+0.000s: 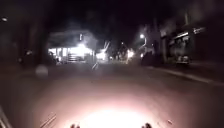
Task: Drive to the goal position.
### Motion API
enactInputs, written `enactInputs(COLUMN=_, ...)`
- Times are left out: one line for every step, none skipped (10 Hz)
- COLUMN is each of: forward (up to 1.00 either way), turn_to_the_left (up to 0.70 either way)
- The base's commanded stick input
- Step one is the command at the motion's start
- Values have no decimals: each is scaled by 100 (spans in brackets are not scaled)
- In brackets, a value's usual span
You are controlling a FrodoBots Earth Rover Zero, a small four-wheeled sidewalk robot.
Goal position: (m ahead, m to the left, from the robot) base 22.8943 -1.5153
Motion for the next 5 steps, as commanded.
enactInputs(forward=70, turn_to_the_left=0)
enactInputs(forward=70, turn_to_the_left=0)
enactInputs(forward=70, turn_to_the_left=0)
enactInputs(forward=70, turn_to_the_left=0)
enactInputs(forward=70, turn_to_the_left=0)
